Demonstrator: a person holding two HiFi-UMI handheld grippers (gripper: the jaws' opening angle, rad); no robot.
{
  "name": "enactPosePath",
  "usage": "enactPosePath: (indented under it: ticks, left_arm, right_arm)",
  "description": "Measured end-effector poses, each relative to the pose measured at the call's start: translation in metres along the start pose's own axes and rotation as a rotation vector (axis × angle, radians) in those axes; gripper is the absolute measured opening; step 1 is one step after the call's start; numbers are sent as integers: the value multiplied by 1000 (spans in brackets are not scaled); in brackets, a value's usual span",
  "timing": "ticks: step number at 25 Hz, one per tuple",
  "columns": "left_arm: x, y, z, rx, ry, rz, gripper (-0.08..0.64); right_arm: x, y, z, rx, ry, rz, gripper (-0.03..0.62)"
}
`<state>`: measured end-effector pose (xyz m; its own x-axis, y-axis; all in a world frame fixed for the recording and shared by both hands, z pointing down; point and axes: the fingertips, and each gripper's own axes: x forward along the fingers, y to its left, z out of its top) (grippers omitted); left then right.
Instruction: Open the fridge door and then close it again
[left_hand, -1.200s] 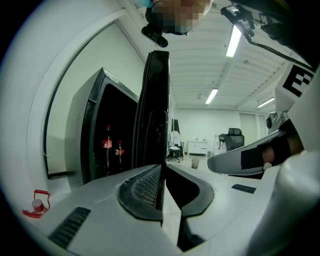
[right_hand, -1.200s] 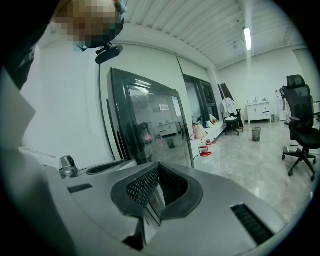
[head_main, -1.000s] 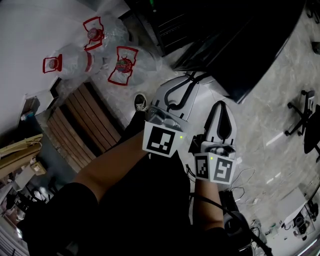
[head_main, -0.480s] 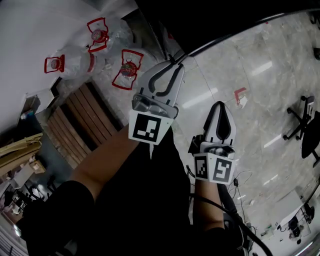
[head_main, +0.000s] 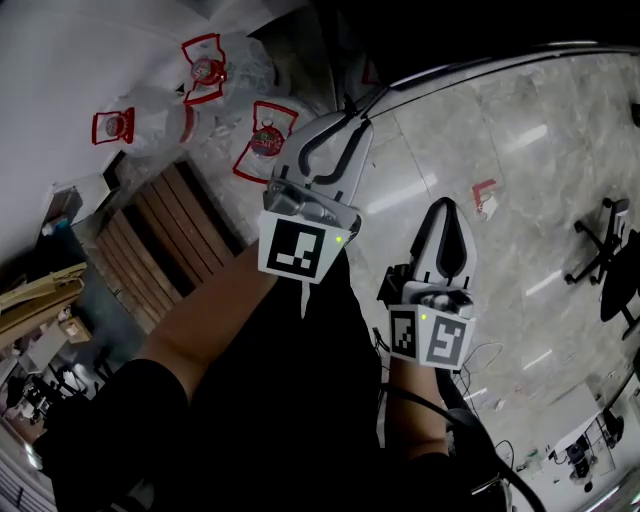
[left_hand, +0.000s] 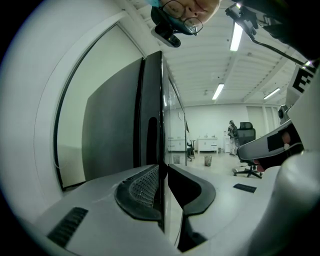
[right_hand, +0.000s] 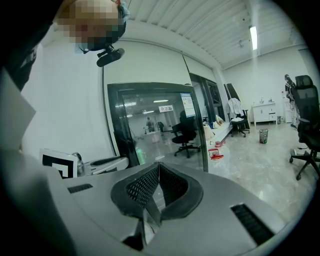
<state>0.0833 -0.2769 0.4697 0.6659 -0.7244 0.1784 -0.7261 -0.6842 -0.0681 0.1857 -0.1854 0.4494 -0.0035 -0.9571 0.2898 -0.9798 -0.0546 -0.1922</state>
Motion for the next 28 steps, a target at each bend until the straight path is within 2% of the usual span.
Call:
enactPosePath:
  ticks: [4, 8, 13, 17, 22, 28]
  left_arm:
    - [-5, 1, 4, -2, -10, 18, 61]
    - [-28, -8, 18, 32, -15, 8, 40]
    - [-68, -28, 59, 60, -55, 2, 8]
    - [-98, -34, 98, 33, -83, 7, 8]
    - [-134, -40, 147, -89, -132, 21, 6]
    - [-167, -48, 194, -94, -173, -13, 6]
  right_arm:
    - [-2, 10, 1, -4, -5, 19, 15]
    - [-16, 25, 15, -14, -30, 50, 15]
    - [-41, 50, 51, -40, -85, 107, 15]
    - [-60, 75, 83, -63, -115, 163, 15]
    - [-84, 100, 115, -102, -127, 215, 15]
    - [-118, 120, 149, -110, -140, 241, 15]
